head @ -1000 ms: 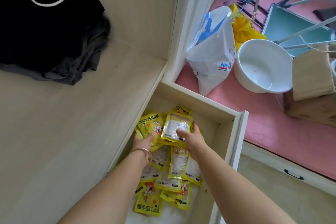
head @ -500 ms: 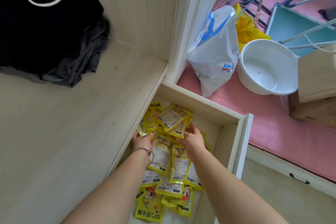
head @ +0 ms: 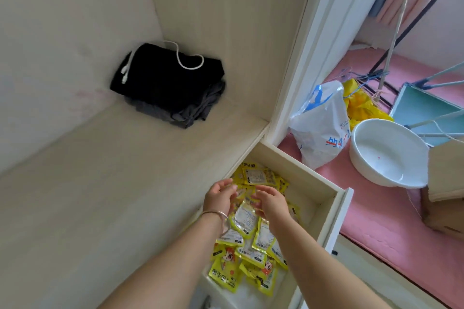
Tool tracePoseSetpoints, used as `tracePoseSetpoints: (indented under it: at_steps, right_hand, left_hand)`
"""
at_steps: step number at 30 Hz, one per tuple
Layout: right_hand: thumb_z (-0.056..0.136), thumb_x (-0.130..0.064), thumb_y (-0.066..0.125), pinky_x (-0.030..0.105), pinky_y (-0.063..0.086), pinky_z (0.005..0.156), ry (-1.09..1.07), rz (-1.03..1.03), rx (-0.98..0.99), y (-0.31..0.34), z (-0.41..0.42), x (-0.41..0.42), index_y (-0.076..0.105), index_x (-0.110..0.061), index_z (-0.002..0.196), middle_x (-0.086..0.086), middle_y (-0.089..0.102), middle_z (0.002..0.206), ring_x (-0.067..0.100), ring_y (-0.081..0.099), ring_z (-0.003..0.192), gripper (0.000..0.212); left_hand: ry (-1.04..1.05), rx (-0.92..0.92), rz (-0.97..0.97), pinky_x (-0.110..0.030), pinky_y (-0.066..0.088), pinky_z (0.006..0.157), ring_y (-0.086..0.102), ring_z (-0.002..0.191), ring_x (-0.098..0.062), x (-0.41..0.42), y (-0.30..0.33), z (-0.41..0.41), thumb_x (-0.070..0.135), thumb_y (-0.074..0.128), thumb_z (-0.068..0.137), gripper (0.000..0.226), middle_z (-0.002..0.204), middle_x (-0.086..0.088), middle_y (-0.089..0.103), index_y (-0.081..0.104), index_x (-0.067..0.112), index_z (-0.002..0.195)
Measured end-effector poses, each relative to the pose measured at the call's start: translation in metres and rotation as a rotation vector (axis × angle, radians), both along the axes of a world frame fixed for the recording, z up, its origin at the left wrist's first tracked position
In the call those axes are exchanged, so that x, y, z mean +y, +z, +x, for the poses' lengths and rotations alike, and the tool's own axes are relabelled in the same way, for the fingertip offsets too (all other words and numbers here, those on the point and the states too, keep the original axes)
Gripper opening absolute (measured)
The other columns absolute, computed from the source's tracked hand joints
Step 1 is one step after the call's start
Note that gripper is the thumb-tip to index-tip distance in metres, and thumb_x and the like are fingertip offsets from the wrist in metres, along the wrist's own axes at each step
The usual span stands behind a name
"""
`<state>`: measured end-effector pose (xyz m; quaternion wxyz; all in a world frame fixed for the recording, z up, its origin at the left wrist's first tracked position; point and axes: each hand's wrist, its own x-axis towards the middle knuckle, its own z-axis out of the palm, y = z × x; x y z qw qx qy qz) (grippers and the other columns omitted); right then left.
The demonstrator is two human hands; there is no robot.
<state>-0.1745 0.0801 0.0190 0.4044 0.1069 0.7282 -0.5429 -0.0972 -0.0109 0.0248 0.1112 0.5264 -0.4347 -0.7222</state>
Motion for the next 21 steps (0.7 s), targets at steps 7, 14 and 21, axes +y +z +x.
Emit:
tracePoseSetpoints:
  at_steps: [7,14,21]
  right_hand:
    - [0.093,-0.006,0.045,0.024,0.036,0.054,0.439,-0.091,0.028,0.056,0.093,-0.041,0.061,-0.011,0.104,0.000,0.061,0.073,0.013,0.053,0.060,0.020]
    - [0.096,-0.002,0.029,0.023,0.041,0.055,0.847,-0.047,-0.082,0.072,0.245,-0.071,0.060,-0.014,0.093,0.001,0.061,0.075,0.012,0.055,0.064,0.033]
    - [0.097,-0.004,0.035,0.023,0.041,0.056,1.189,-0.022,-0.117,0.077,0.418,-0.067,0.060,-0.017,0.087,0.000,0.060,0.074,0.012,0.055,0.064,0.030]
  left_hand:
    - [0.402,0.054,-0.098,-0.022,0.039,0.062,0.055,0.071,-0.008,-0.004,0.057,0.118,0.007,0.057,0.088,0.019,0.077,0.005,0.060,0.058,0.020,0.101]
    - [0.787,-0.001,-0.200,-0.022,0.042,0.064,0.059,0.077,-0.004,0.015,0.088,0.291,0.011,0.055,0.088,0.018,0.089,0.004,0.064,0.060,0.024,0.099]
    - [1.145,-0.040,-0.202,-0.023,0.035,0.058,0.054,0.067,-0.006,0.063,0.086,0.474,0.005,0.054,0.090,0.020,0.074,0.003,0.058,0.058,0.023,0.085]
